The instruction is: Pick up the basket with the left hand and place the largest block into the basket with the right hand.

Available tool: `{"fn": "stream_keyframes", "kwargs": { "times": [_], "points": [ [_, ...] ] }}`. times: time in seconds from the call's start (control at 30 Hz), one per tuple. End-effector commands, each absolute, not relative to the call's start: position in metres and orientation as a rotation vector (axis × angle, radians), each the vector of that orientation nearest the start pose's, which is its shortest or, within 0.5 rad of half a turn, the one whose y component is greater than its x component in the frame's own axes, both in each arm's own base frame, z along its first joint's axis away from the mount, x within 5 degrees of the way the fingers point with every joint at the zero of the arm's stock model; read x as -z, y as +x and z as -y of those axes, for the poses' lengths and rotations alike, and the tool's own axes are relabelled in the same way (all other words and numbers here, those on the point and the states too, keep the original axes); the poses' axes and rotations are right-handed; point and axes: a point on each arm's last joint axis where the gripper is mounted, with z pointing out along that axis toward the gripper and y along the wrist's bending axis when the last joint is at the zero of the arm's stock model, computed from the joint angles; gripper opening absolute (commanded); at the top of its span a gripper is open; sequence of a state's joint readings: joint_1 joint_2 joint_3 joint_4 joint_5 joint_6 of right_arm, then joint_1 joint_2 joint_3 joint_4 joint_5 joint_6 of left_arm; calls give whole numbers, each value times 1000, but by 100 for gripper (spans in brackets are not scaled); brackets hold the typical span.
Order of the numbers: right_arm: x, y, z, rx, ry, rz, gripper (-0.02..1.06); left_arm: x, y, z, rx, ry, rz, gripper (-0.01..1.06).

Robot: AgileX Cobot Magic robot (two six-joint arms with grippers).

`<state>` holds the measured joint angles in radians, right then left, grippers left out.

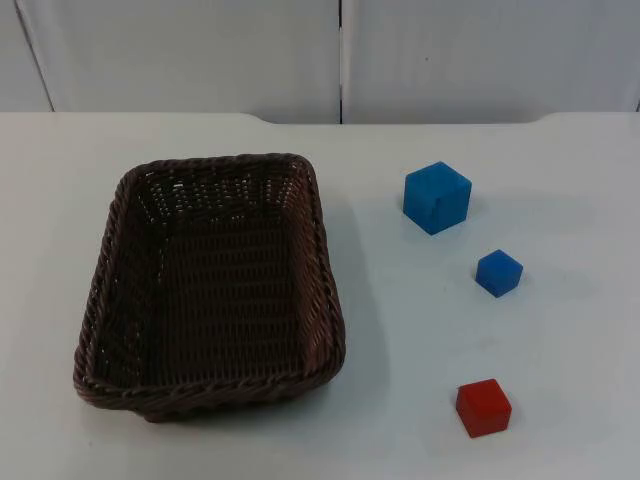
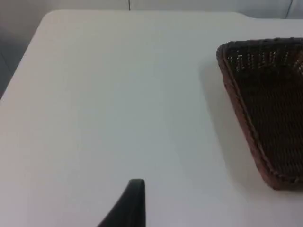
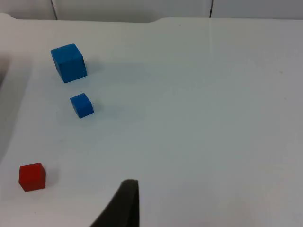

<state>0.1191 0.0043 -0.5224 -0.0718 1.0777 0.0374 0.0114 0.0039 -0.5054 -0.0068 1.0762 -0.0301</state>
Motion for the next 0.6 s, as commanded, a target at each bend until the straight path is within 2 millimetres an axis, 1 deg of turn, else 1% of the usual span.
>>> {"fn": "stream_keyframes", "kwargs": {
  "times": [0.0, 0.03, 0.13, 0.17, 0.3, 0.4, 0.47, 0.53, 0.57],
  "points": [
    [-280, -7, 6, -10, -76, -2042, 105, -287, -8, 2, 43, -42, -2001, 105],
    [-280, -7, 6, -10, -76, -2042, 105, -289, -9, 2, 46, -42, -1991, 105],
    [-280, -7, 6, -10, -76, -2042, 105, -304, -14, 4, 66, -39, -1911, 105],
    [-280, -7, 6, -10, -76, -2042, 105, -304, -14, 4, 66, -39, -1911, 105],
    [-280, -7, 6, -10, -76, -2042, 105, -320, -21, 5, 86, -35, -1839, 105],
    [-280, -7, 6, -10, -76, -2042, 105, -323, -23, 6, 94, -34, -1827, 105],
    [-280, -7, 6, -10, -76, -2042, 105, -325, -19, 6, 101, -35, -1847, 105],
    [-280, -7, 6, -10, -76, -2042, 105, -326, -10, 7, 111, -37, -1889, 105],
    [-280, -7, 6, -10, -76, -2042, 105, -326, -10, 7, 111, -37, -1889, 105]
  ]
}}
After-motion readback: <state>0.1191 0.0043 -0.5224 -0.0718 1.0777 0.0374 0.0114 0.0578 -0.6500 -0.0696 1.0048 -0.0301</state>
